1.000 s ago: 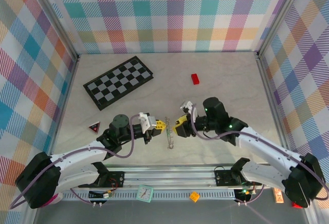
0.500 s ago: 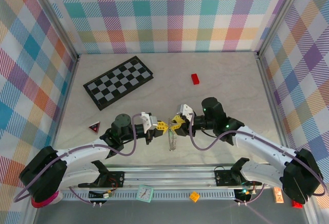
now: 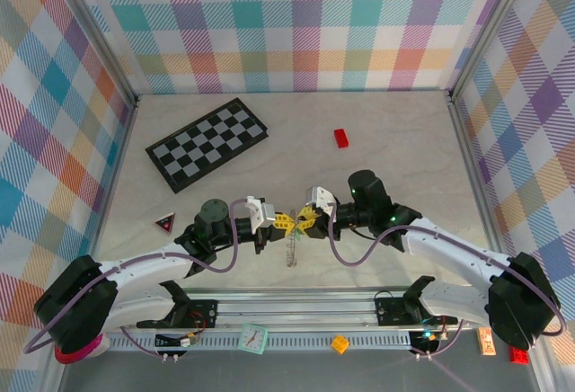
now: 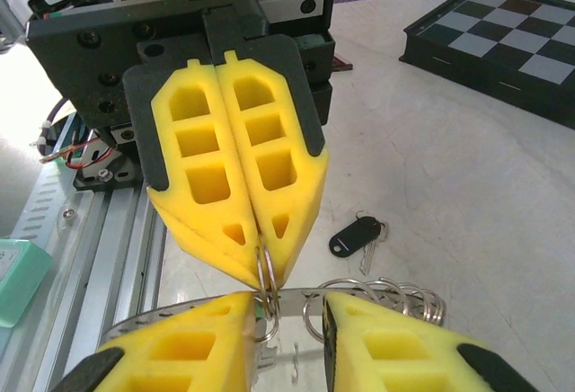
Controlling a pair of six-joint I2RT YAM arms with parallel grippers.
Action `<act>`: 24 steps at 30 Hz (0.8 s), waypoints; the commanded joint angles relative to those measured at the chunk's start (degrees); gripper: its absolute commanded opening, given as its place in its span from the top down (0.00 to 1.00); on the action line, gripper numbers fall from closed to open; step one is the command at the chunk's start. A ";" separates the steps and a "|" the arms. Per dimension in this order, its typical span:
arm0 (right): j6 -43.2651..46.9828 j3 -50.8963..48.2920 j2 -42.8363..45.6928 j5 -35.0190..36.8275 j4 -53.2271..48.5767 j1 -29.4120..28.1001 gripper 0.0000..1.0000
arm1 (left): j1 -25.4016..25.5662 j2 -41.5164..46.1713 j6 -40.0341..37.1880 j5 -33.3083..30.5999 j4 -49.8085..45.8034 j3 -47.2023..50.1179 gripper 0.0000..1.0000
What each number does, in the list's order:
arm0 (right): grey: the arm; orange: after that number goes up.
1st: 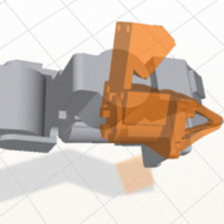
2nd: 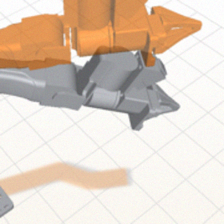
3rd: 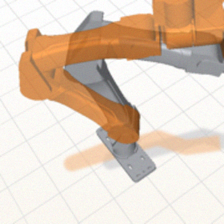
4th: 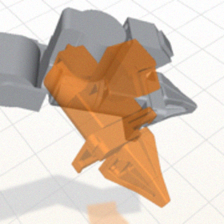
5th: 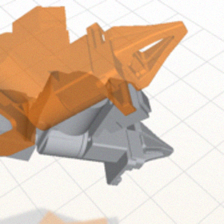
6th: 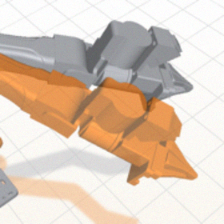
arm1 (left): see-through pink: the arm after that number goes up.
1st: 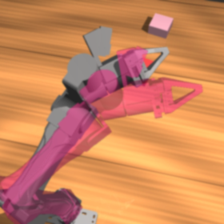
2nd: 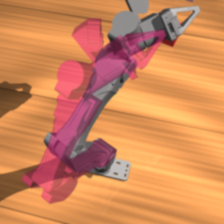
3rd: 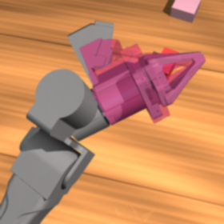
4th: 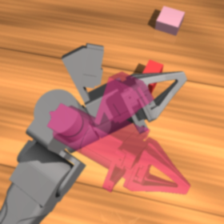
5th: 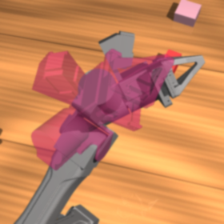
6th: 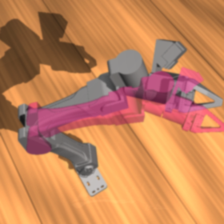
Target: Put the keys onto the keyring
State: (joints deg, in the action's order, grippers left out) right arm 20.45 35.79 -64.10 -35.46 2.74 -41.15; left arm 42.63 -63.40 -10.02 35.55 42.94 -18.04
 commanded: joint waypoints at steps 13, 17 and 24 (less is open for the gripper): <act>2.35 3.96 -1.41 -4.08 0.96 0.32 1.00 | 0.43 -0.53 1.41 0.85 4.50 -0.94 0.95; 6.11 6.25 -0.54 -1.01 -6.22 0.28 1.00 | 0.36 2.57 -1.15 -2.93 -3.62 -1.78 0.69; 14.50 15.74 -3.18 7.43 -23.87 -2.06 1.00 | 0.41 7.48 -10.32 -7.25 -24.92 -7.51 0.65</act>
State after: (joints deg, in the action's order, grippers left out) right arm 29.45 47.42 -66.26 -30.76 -13.45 -42.13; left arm 42.65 -57.21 -15.38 29.78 27.33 -22.59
